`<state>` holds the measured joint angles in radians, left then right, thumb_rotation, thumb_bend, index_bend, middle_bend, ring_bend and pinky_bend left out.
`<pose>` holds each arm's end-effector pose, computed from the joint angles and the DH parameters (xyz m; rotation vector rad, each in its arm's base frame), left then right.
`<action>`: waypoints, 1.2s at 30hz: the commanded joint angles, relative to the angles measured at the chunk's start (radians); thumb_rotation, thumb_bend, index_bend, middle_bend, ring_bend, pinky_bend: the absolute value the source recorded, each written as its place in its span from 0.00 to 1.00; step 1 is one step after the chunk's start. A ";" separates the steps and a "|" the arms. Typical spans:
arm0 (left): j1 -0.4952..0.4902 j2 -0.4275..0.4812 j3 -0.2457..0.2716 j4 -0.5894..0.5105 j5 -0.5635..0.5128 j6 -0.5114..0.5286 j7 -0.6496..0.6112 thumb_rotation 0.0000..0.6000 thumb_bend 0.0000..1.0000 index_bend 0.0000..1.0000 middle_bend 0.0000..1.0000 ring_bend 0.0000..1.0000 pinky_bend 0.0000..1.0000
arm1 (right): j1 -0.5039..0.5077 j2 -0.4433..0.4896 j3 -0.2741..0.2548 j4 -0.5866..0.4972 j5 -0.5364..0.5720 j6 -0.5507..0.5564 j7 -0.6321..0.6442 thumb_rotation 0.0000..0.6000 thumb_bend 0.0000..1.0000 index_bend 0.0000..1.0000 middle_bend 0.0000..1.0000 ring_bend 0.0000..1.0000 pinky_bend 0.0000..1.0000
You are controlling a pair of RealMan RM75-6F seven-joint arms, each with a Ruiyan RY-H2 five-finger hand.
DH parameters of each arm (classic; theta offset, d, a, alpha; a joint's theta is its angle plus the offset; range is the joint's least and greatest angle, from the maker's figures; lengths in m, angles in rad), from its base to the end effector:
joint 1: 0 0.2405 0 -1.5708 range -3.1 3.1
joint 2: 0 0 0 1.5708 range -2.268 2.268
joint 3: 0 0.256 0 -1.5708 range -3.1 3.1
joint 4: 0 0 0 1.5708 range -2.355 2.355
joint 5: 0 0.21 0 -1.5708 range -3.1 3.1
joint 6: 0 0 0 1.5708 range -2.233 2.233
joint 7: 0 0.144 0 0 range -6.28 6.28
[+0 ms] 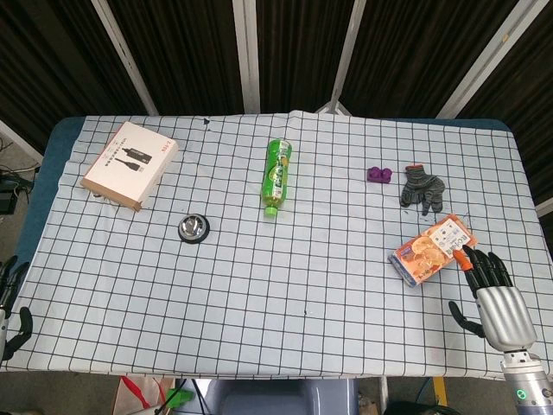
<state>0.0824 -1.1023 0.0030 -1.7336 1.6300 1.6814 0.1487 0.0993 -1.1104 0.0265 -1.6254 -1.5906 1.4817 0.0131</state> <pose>-0.2897 0.1189 0.1681 -1.3200 -0.8184 -0.8997 -0.2966 -0.1795 0.1519 1.4809 -0.8904 0.9600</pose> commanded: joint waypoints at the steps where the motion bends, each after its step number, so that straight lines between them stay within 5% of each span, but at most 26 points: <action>1: 0.000 0.000 0.000 0.000 -0.003 -0.002 0.000 1.00 0.87 0.00 0.00 0.00 0.00 | 0.001 0.000 0.001 0.001 0.002 -0.001 0.002 1.00 0.39 0.08 0.00 0.00 0.00; 26: -0.040 -0.011 -0.008 0.007 -0.035 -0.083 0.023 1.00 0.87 0.00 0.00 0.00 0.00 | -0.004 0.008 0.001 0.000 -0.002 0.009 0.012 1.00 0.39 0.08 0.00 0.00 0.00; 36: -0.126 -0.036 -0.068 0.058 -0.095 -0.185 -0.018 1.00 0.87 0.00 0.00 0.00 0.00 | -0.002 0.006 0.002 0.004 0.005 0.002 0.010 1.00 0.39 0.08 0.00 0.00 0.00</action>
<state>-0.0190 -1.1288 -0.0478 -1.6929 1.5509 1.5240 0.1469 0.0970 -1.1036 0.0283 -1.6213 -1.5856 1.4838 0.0238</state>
